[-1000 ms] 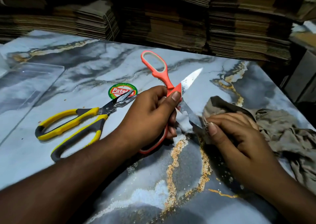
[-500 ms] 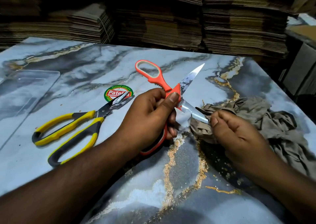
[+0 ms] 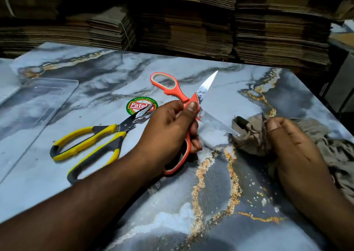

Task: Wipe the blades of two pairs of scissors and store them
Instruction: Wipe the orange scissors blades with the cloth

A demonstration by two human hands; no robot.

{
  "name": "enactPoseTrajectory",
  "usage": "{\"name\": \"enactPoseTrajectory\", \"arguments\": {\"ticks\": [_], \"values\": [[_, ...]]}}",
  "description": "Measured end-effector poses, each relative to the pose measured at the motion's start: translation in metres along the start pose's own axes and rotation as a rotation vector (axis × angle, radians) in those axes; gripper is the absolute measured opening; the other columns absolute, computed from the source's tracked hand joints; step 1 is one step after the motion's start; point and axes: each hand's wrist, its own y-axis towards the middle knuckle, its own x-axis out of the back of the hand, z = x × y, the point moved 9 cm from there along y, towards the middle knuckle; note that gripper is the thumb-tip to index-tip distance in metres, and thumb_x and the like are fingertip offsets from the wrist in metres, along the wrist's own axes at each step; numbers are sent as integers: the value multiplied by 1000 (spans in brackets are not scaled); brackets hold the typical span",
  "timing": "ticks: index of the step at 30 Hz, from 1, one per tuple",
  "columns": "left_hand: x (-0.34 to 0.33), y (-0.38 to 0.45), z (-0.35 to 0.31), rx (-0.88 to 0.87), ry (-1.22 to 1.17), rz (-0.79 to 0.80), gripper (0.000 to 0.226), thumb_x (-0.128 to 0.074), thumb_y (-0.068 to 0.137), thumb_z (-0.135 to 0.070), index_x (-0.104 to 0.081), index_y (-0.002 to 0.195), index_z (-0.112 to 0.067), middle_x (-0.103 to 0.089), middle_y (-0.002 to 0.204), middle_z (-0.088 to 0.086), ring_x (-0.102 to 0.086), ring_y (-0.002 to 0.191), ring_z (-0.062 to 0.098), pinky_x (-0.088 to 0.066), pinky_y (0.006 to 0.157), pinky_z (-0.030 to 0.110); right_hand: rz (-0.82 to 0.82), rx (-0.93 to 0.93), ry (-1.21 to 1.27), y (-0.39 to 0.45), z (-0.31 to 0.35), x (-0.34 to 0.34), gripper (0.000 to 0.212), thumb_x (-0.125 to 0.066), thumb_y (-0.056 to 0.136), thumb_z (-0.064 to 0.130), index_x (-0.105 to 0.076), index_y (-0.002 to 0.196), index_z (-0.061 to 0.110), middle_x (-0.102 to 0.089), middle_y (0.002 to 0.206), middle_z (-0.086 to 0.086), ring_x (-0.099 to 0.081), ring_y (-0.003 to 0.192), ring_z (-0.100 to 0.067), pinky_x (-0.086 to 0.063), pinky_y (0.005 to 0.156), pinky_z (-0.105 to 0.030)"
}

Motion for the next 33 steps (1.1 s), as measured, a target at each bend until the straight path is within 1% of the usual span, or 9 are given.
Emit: {"name": "enactPoseTrajectory", "arguments": {"ticks": [3,6,9,13,16,20,24,30,33], "values": [[-2,-1,-1,1,57,12,27,-52,110,-23,-52,103,3,-54,65,10,-57,46,25,-49,48,29,-60,245,-167,-5,17,7,7,-68,101,31,-74,101,35,-74,94,16,-68,91,3,-48,79,-9],[-9,-2,1,11,140,31,23,-51,110,-22,-48,102,-1,-56,63,9,-57,46,26,-51,48,31,-39,503,-397,-10,35,-8,16,-75,94,24,-78,110,22,-72,106,7,-66,102,0,-47,89,-13],[-11,1,5,14,236,52,22,-52,110,-21,-47,100,-2,-58,61,8,-58,44,28,-49,45,31,150,635,-565,-17,33,-34,15,-75,95,24,-81,106,16,-70,104,0,-68,97,-15,-52,85,-29],[-4,4,6,11,276,12,25,-52,111,-24,-48,102,-2,-59,61,6,-61,45,30,-50,47,34,234,599,-625,-16,17,-28,13,-75,93,26,-78,92,14,-67,95,2,-66,86,-20,-52,75,-39],[1,4,4,35,210,-22,26,-52,110,-27,-46,95,-7,-57,62,6,-61,45,29,-52,48,35,111,534,-536,-13,20,-4,9,-76,88,20,-74,86,11,-67,91,3,-66,88,-16,-50,78,-33],[3,4,5,61,176,-46,25,-54,110,-29,-47,94,-10,-56,66,11,-61,46,30,-54,50,39,-56,581,-509,-19,40,-3,13,-75,91,17,-77,92,4,-70,98,-7,-67,93,-18,-50,87,-27],[1,5,8,120,125,-34,27,-52,111,-27,-47,93,-7,-55,65,11,-59,45,28,-52,48,34,112,679,-623,-24,39,-36,14,-74,97,22,-80,105,12,-73,115,-5,-70,106,-28,-54,92,-47],[-6,8,12,150,151,25,27,-53,110,-24,-48,92,-6,-56,58,6,-56,42,27,-48,49,31,57,698,-745,-25,32,-35,18,-68,99,17,-71,86,5,-70,93,-12,-69,85,-38,-55,80,-43],[4,8,7,150,109,-37,28,-54,110,-24,-50,89,-6,-55,60,8,-55,43,26,-46,45,29,46,626,-776,-19,23,-23,11,-71,92,16,-70,86,8,-66,87,-10,-66,80,-36,-52,79,-39]]}}
